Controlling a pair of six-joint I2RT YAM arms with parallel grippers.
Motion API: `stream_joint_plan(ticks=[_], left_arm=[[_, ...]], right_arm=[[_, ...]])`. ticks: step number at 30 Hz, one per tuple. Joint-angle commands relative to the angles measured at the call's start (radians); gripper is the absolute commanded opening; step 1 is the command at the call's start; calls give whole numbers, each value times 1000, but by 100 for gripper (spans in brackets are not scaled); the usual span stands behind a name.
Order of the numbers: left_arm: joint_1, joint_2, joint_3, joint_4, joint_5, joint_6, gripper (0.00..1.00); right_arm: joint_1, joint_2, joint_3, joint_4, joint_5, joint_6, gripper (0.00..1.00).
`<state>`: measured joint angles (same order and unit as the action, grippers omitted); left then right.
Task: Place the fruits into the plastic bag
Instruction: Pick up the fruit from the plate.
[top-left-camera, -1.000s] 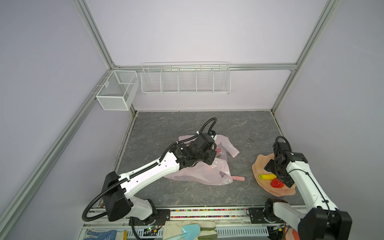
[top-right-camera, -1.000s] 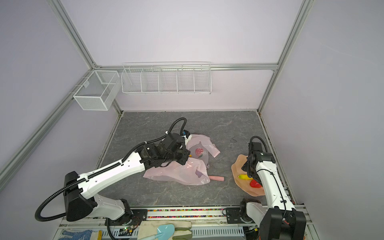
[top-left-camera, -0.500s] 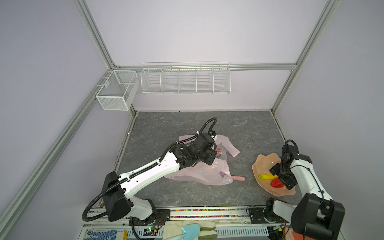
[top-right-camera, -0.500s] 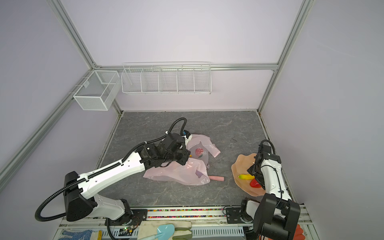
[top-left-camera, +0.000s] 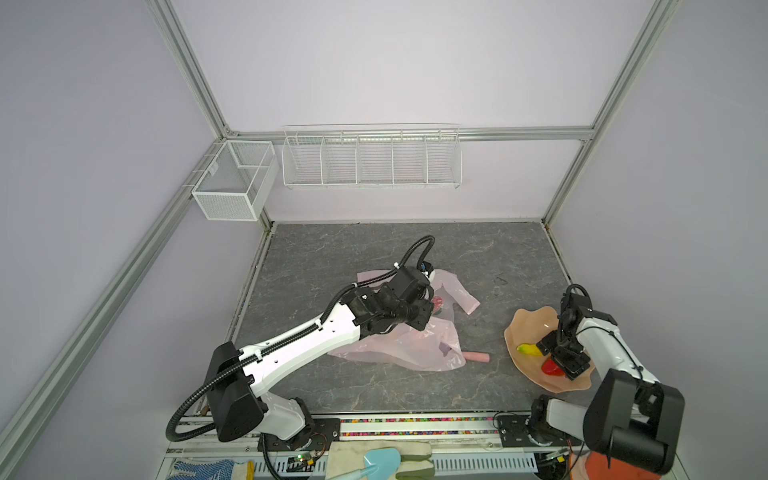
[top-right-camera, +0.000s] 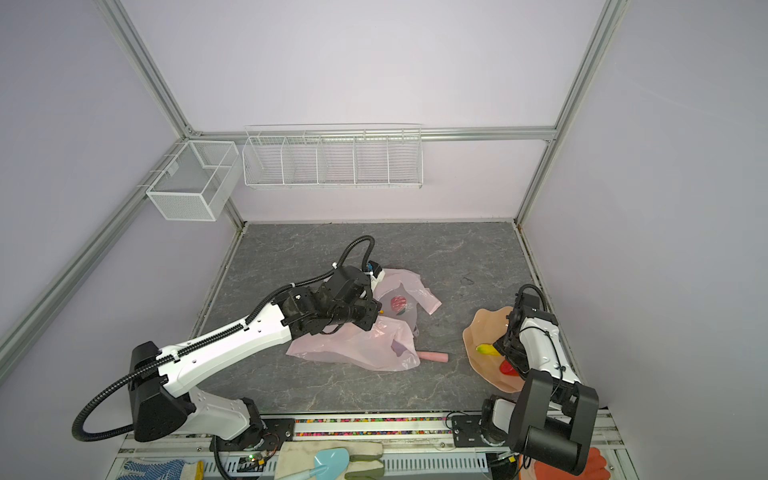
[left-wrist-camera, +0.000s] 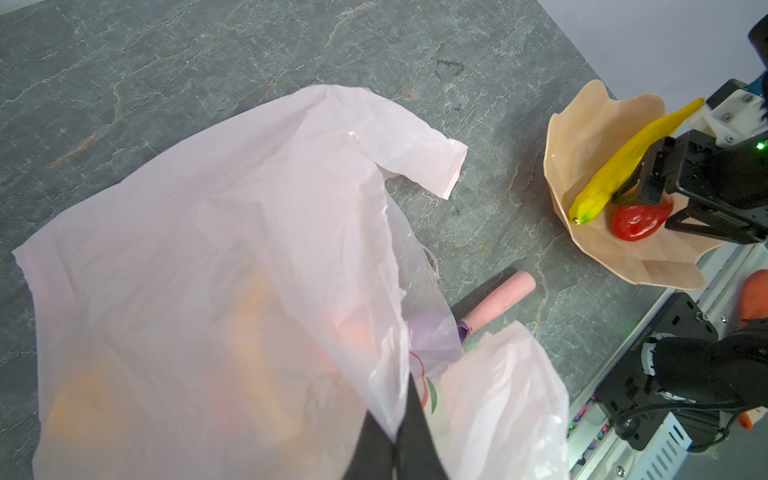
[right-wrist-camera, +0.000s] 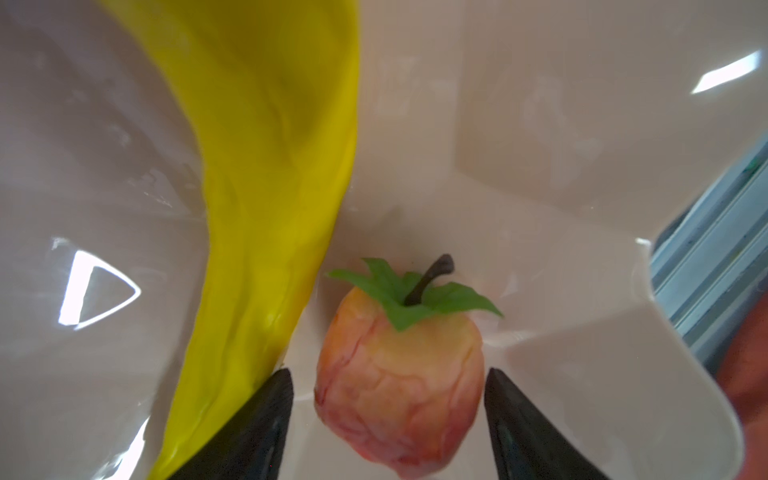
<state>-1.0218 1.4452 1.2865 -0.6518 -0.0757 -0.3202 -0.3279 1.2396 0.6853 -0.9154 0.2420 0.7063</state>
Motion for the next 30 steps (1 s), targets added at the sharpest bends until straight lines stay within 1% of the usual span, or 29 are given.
stream_joint_plan(ticks=[1,5,10,15,23,24,30], left_arm=[[-4,18,7,7,13,3,0],[-4,23,8,7,21,1,0],[-4,21,8,0,18,1,0],[-4,20,8,-8,18,-3,0],[-4,20,10,-8,22,-4,0],[-4,21,10,-7,22,-4,0],[-4,24,8,-6,23,-5,0]], right_arm=[[-6,11,-25,28,-1,19,73],[-7,6,-36,39,-7,25,63],[-7,-33,-35,34,-6,22,54],[-8,-83,-15,24,-35,17,45],[-5,-170,72,-34,-79,10,38],[-6,-187,84,-70,-87,10,38],[-6,-260,123,-64,-158,5,38]])
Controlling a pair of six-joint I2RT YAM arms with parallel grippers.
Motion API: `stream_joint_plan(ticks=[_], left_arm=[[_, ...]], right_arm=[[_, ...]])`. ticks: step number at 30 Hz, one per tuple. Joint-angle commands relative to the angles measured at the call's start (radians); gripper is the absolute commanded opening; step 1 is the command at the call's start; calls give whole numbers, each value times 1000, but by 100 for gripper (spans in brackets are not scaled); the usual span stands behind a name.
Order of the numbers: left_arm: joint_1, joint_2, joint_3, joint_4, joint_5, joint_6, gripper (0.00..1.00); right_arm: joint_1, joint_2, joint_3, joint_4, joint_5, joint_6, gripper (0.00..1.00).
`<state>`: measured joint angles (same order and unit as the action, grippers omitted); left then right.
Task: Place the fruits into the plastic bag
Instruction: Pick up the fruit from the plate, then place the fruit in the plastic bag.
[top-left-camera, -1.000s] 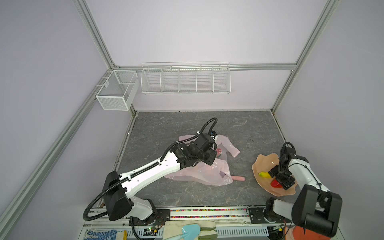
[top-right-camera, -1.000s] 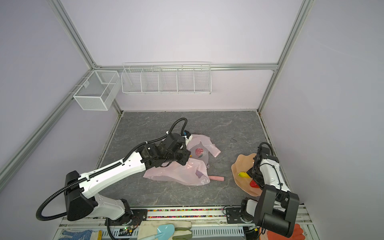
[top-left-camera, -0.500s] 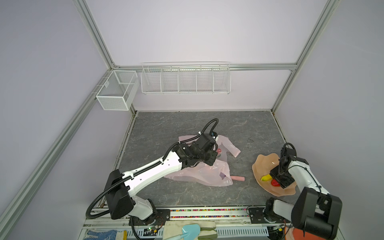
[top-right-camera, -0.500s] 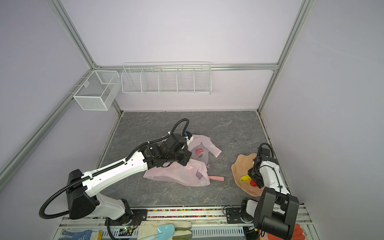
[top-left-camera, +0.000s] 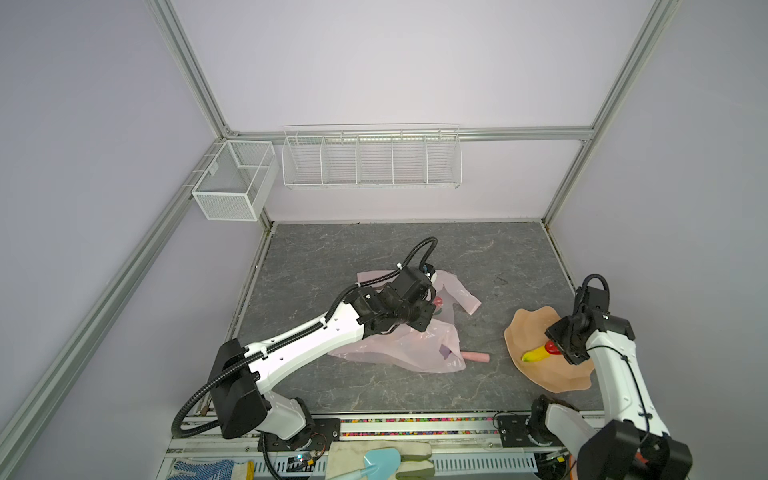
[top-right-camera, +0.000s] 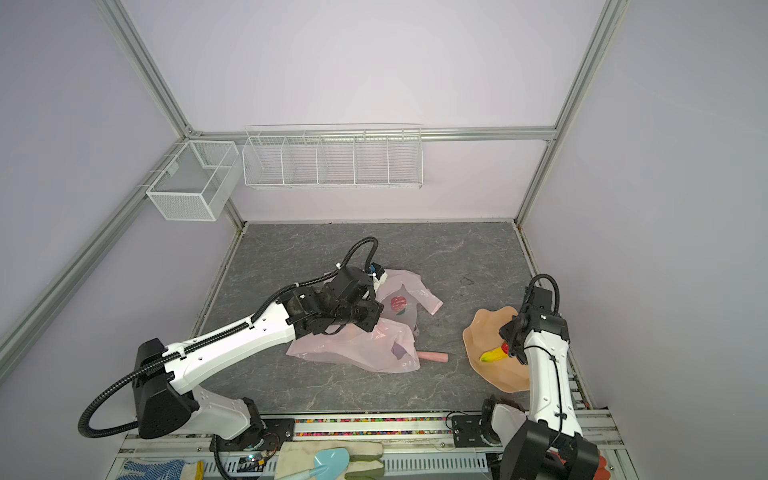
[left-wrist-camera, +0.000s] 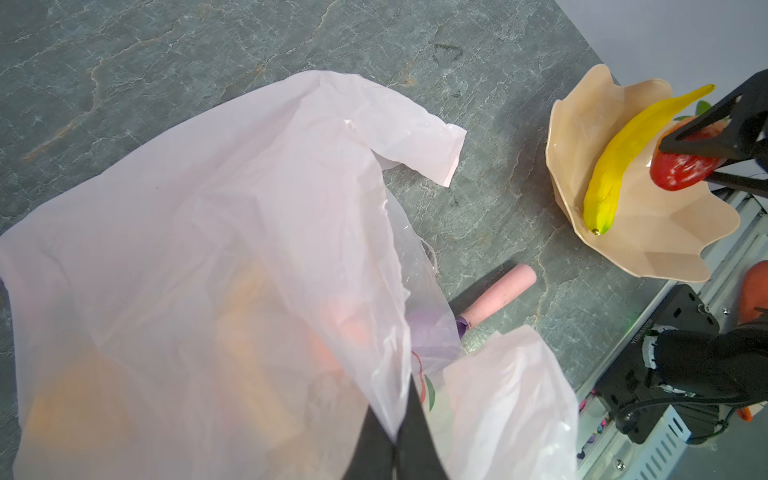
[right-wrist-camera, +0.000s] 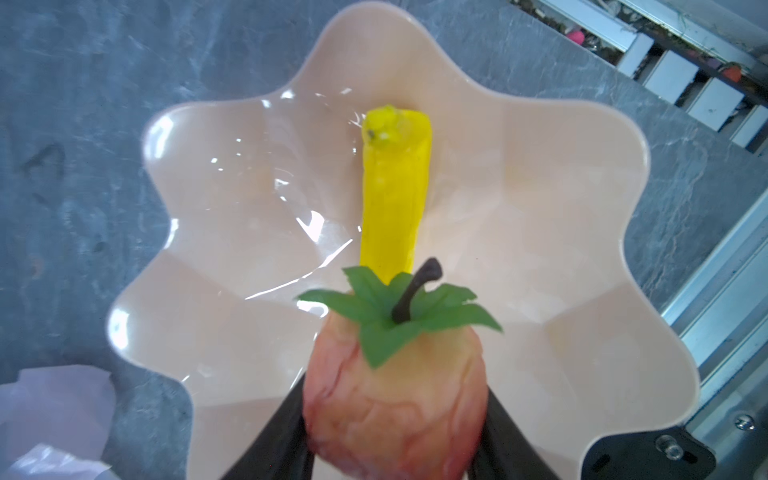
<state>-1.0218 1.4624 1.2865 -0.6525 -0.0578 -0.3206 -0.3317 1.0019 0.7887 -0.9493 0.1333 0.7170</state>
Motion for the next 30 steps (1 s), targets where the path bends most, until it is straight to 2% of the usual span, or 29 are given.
stream_joint_plan(ticks=[1,5,9,13,18,23,30], left_arm=[[-4,7,9,-6,4,-5,0],[-5,6,11,-3,4,-5,0],[-4,7,14,-4,3,-6,0],[-4,9,16,-1,6,-6,0],[-4,16,22,1,8,-2,0],[-4,23,33,-2,9,-2,0],[-4,28,37,-3,12,0,0]], right_arm=[[-3,-28,18,-21,-66,-12,37],[2,-46,-5,55,-162,-52,35],[19,-51,-29,142,-324,-107,35],[75,-52,-18,178,-365,-162,35],[154,-62,-44,297,-530,-193,36],[245,-57,-43,338,-586,-244,35],[413,11,5,307,-524,-337,35]])
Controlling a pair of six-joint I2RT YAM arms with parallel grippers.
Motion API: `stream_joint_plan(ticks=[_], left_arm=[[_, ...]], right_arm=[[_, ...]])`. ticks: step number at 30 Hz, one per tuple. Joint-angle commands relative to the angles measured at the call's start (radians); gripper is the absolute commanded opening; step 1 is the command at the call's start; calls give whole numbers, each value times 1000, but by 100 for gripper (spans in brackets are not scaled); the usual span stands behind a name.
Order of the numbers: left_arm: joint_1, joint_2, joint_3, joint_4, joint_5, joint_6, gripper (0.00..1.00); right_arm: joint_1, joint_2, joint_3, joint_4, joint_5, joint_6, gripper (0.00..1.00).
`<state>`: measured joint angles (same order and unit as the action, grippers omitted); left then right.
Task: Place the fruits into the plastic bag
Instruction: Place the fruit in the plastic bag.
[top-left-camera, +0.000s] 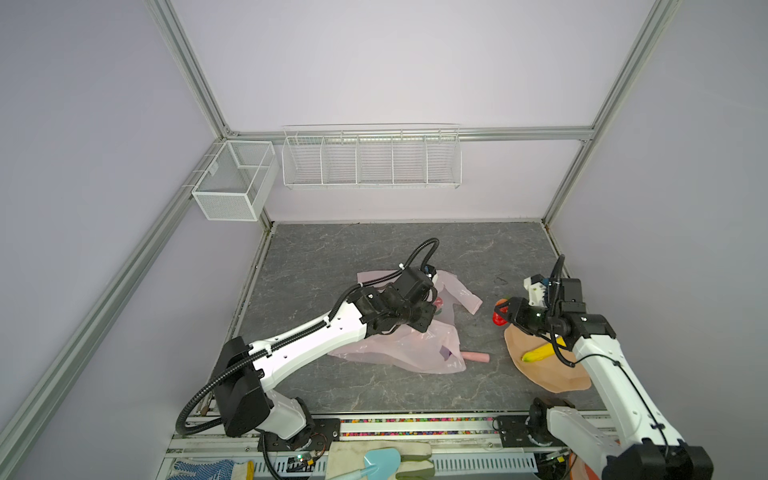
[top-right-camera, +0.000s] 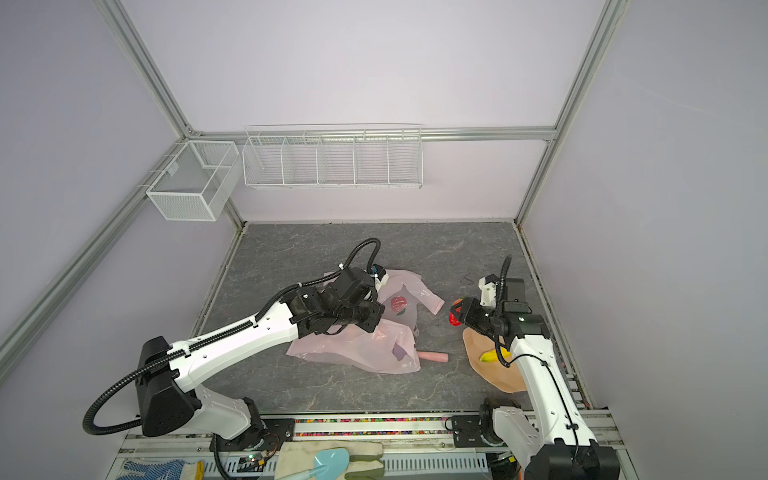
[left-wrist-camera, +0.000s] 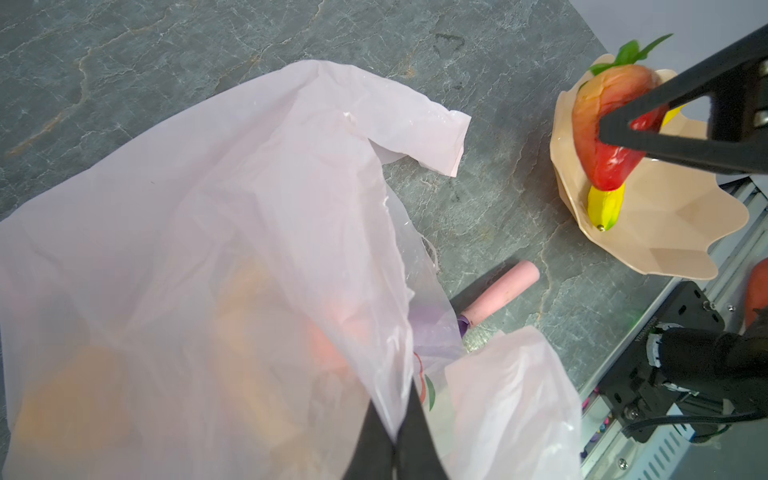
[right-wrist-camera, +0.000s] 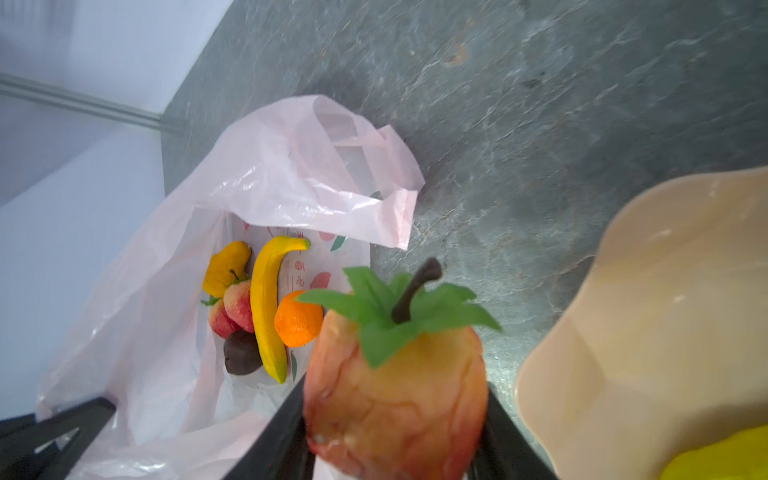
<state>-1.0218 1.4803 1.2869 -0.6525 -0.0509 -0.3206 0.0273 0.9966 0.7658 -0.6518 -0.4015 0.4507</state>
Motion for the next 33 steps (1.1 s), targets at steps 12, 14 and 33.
stream_joint_plan(ticks=[12,14,33], left_arm=[[-4,17,50,-7,6,5,0],[-4,16,52,-9,6,9,0],[-4,17,59,-3,8,9,0]], right_arm=[[398,150,44,87,237,-119,31],[424,181,49,105,246,-117,30],[614,542,182,435,95,169,28]])
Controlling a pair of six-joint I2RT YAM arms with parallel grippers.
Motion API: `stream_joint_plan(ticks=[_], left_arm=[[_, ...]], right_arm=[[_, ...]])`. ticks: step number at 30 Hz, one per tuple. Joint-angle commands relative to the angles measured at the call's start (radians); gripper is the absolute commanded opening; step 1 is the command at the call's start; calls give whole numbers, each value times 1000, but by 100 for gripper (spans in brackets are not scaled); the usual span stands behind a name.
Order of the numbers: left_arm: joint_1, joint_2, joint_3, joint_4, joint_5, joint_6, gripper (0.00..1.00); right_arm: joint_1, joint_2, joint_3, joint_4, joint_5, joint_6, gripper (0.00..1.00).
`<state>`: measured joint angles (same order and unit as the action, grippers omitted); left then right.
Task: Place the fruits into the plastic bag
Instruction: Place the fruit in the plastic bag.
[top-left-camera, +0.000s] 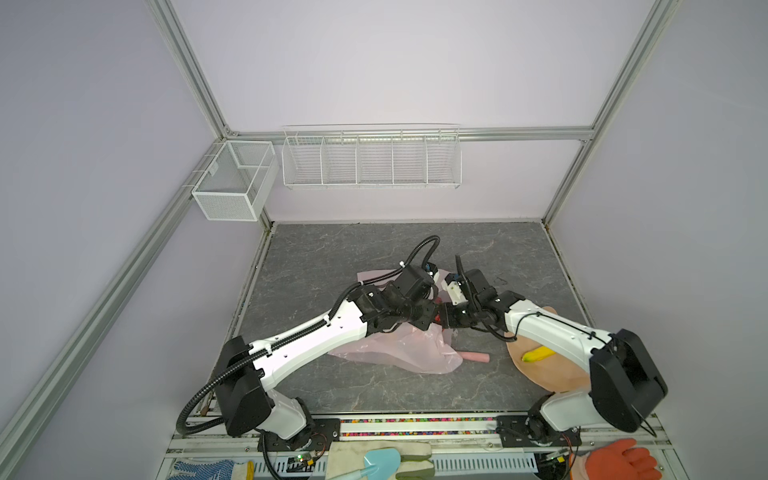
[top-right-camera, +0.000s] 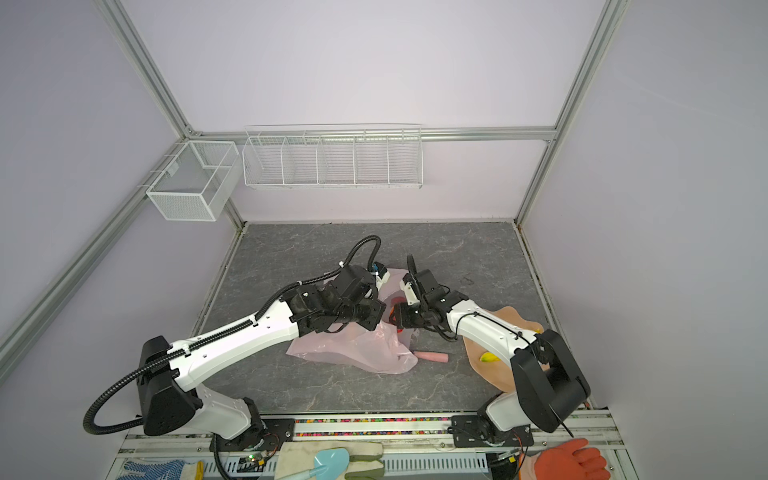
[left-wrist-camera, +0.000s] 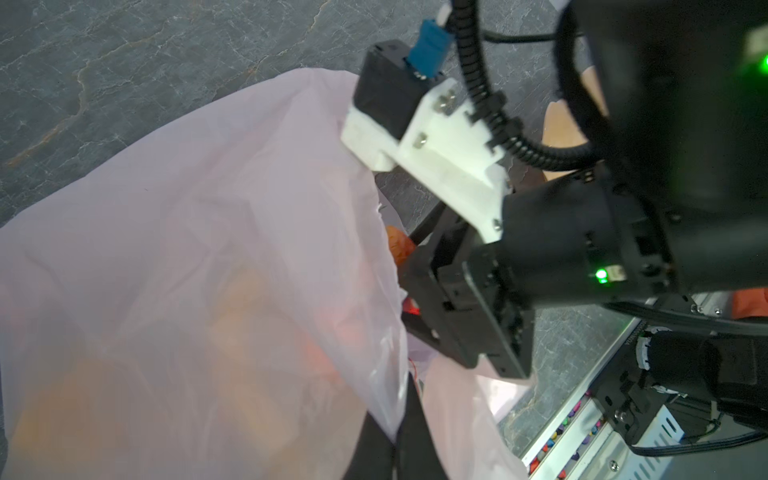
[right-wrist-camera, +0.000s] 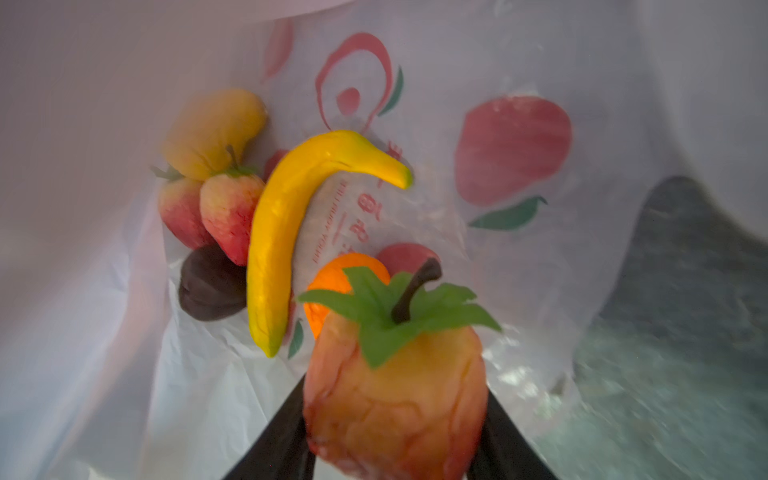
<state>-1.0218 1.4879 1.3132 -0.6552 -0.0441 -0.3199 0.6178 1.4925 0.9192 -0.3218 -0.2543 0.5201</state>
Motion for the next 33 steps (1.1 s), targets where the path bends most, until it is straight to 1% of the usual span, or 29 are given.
stream_joint_plan(ticks=[1,7,10,11,12,13,15,16,18,21,24,30,33], left_arm=[[-4,8,34,-1,-2,8,0],[-4,5,37,0,-11,14,0],[-4,2,34,0,-18,15,0],[-4,0,33,0,-20,15,0],[-4,-2,31,0,-24,15,0],[-4,-4,29,-1,-27,14,0],[-4,-13,24,-1,-35,14,0],[-4,-16,21,-1,-38,15,0],[-4,-24,14,0,-45,14,0],[-3,-29,5,2,-55,12,0],[-3,-30,1,2,-63,9,0],[-1,-36,-12,6,-82,-1,0],[-1,-34,-17,6,-84,-4,0]], right_arm=[[36,69,37,118,-56,122,29],[111,224,116,172,-106,243,31],[130,273,141,202,-142,296,38],[133,283,142,216,-155,315,43],[135,288,146,219,-166,326,53],[136,290,150,208,-167,331,59],[136,281,149,193,-166,333,77],[136,273,148,188,-167,332,84],[134,253,146,165,-167,326,90],[131,211,138,128,-153,312,97],[120,163,126,81,-139,298,99],[80,53,78,0,-118,278,92],[58,13,67,-63,-109,255,92]])
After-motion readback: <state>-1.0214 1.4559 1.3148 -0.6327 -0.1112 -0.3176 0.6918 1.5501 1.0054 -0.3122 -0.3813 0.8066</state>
